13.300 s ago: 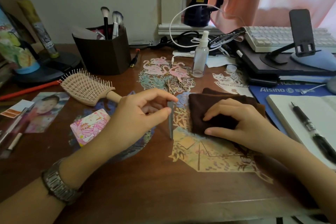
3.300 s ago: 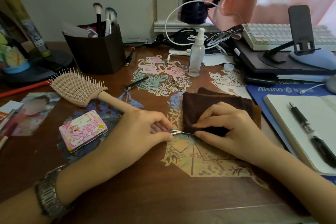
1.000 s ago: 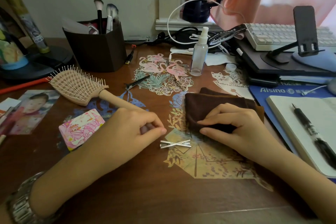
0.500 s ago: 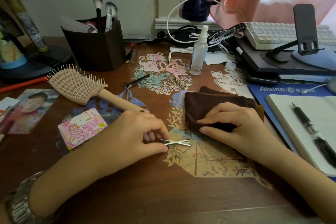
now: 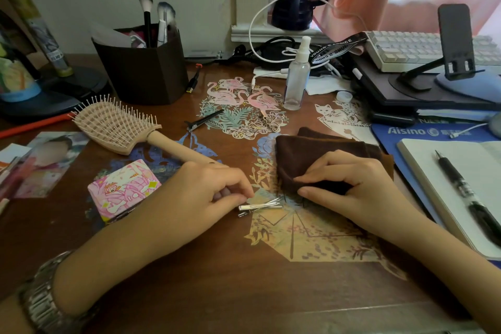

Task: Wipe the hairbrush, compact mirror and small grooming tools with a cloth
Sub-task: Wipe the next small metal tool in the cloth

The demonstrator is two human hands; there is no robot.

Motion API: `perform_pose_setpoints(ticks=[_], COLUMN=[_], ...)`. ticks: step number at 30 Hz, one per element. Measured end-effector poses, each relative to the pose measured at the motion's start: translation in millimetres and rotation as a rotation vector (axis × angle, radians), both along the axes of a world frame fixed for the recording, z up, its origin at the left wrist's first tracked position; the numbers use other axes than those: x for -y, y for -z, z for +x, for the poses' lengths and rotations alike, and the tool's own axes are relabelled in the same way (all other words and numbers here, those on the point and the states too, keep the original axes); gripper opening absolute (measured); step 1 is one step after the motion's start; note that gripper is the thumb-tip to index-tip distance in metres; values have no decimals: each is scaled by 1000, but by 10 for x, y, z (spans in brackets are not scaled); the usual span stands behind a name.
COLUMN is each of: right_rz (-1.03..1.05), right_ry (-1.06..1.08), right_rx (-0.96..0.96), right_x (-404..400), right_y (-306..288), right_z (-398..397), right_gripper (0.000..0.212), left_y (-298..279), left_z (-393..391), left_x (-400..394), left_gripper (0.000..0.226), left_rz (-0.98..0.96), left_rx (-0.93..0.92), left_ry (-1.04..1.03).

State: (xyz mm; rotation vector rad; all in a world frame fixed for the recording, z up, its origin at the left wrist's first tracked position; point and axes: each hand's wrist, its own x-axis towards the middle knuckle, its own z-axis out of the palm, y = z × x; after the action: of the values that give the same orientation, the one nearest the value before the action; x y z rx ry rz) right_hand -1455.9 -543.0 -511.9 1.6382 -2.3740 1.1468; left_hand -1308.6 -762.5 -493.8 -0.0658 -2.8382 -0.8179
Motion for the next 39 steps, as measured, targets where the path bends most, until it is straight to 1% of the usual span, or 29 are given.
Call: perform_pose_setpoints(ticks=[3,6,7,9,11,15,22,26,30,39], right_rz=[-9,-4,0,4,6,16,15,26,62,47], right_ry=[5,6,5,5,5,6,0,-21,-30,-36], right_rx=[-7,-10,-10,-11,-15,-33,-51,-81,-142,-167], right_x=[2,1,1,-1,-1,0,1,6,13,9], right_y=[2,4,5,4,3,8,21,29,40,44], right_z=[5,2,2,3,3,-6,-11,2,21,18], right_gripper=[21,22,22,22,22,23,20,23,28,26], left_y=[-3,-42,-57,-69,-58,-23,27,72,97,116], left_z=[3,17,25,33,29,13,-26,-103,-188,-308], left_x=[8,3,4,9,6,-8,-130,-209,-271,-370], left_gripper=[14,9,13,22,21,9,5,5,6,9], left_rz=[35,91,106,97,58,29,24,19,58,66], left_rx=[-3,7,24,76,100,59,-17,-43,-52,-100], left_ry=[-29,-38,-27,0,8,-25,-91,-112,-121,-140])
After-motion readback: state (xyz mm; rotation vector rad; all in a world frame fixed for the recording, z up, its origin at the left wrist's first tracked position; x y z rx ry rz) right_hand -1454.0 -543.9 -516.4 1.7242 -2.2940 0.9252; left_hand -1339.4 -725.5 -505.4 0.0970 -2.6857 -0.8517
